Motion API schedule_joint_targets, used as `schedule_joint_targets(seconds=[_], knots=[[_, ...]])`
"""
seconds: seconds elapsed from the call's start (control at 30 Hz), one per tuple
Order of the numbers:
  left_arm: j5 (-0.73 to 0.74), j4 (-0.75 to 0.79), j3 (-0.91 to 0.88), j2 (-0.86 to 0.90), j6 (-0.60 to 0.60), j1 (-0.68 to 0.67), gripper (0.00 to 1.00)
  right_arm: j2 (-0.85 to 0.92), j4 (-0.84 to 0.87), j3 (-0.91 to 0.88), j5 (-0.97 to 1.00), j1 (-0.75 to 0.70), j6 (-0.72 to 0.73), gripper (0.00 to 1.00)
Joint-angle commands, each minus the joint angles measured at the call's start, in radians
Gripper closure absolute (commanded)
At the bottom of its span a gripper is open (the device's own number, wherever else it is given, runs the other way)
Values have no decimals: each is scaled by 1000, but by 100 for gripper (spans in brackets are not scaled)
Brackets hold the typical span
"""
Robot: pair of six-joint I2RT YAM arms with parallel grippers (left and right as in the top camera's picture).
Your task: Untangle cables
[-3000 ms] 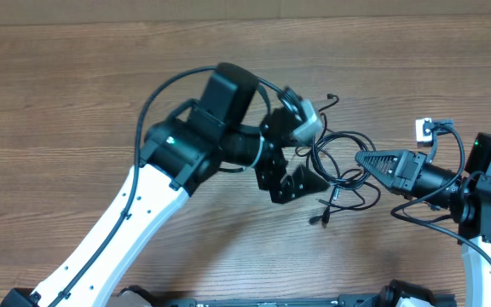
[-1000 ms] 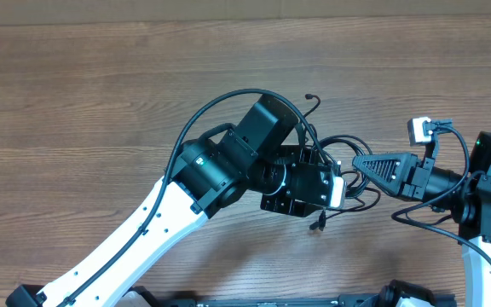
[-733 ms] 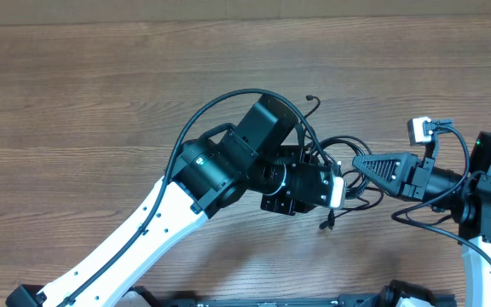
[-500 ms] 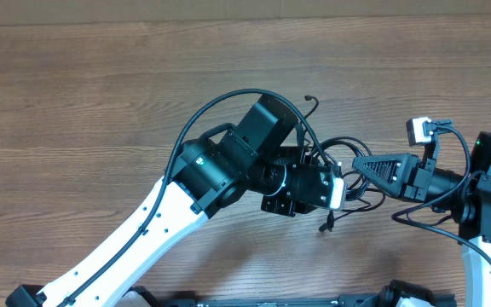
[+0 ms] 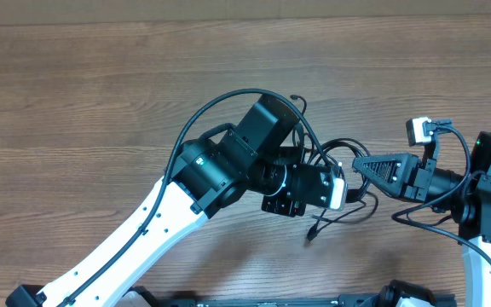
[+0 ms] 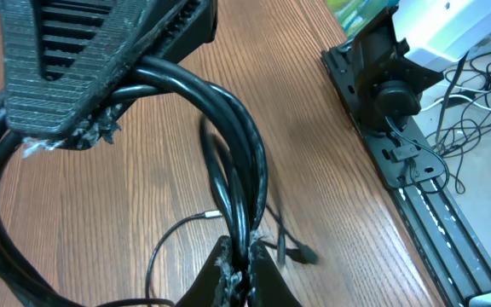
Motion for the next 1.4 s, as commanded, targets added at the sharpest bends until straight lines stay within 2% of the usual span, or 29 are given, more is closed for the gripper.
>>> schedule_joint_targets(seconds=[0.0,0.1,0.23,0.47,0.67,1.03,1.27,1.37], knots=[[19,-5,11,12,-18,-8,96,-4,9,20,-38,-8,-10,96],[19,-3,11,24,-21,-8,96,-4,9,20,-35,-8,-10,92],[18,24,11,26,-113,-7,96,-4,9,20,-8,-8,-10,91],[-49,155,11,26,-388,-6,96,-4,9,20,0,-8,-10,91],[-195,240,11,26,-590,-6,96,-4,6,20,37,-8,-11,91],[-400,241,11,26,-823,-1,96,-4,-8,20,60,-8,-33,91],[-495,262,11,26,-1169,62,96,-4,-10,20,73,-8,-41,91],[-495,308,11,24,-1339,88,96,-4,-39,20,178,-8,-41,91]])
